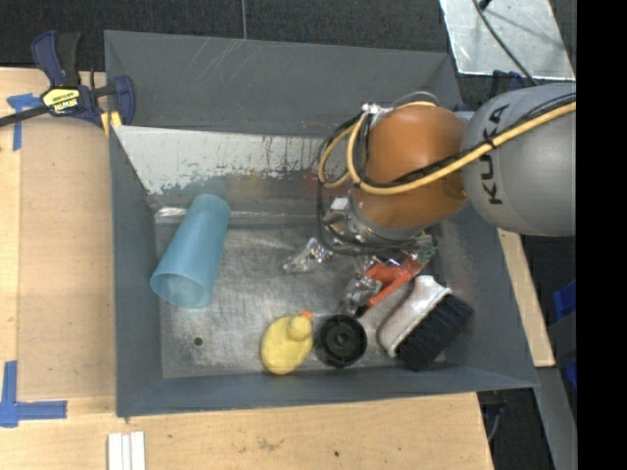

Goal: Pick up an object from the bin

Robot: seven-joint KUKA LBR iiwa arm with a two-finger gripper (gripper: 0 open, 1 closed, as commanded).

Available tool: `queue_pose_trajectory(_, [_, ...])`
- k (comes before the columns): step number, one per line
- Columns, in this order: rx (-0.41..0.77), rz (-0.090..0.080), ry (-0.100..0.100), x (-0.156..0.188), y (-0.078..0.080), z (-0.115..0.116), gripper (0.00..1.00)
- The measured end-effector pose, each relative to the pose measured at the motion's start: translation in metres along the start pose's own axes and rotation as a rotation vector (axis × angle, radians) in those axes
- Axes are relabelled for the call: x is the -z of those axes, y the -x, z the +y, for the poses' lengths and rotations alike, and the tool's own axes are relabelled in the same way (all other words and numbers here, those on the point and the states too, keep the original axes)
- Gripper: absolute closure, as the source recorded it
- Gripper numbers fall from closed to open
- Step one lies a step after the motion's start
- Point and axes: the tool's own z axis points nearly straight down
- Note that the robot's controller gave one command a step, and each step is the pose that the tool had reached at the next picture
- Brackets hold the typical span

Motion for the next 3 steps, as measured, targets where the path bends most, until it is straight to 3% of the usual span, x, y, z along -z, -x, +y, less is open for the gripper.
queue_pose_trajectory(1, [0.015,-0.004,-0.014,-0.025,0.004,0.049,0.00])
queue_pose_trajectory(2, [0.295,-0.013,-0.017,-0.027,0.024,0.060,1.00])
queue_pose_trajectory(3, [0.294,-0.013,-0.017,-0.027,0.024,0.060,1.00])
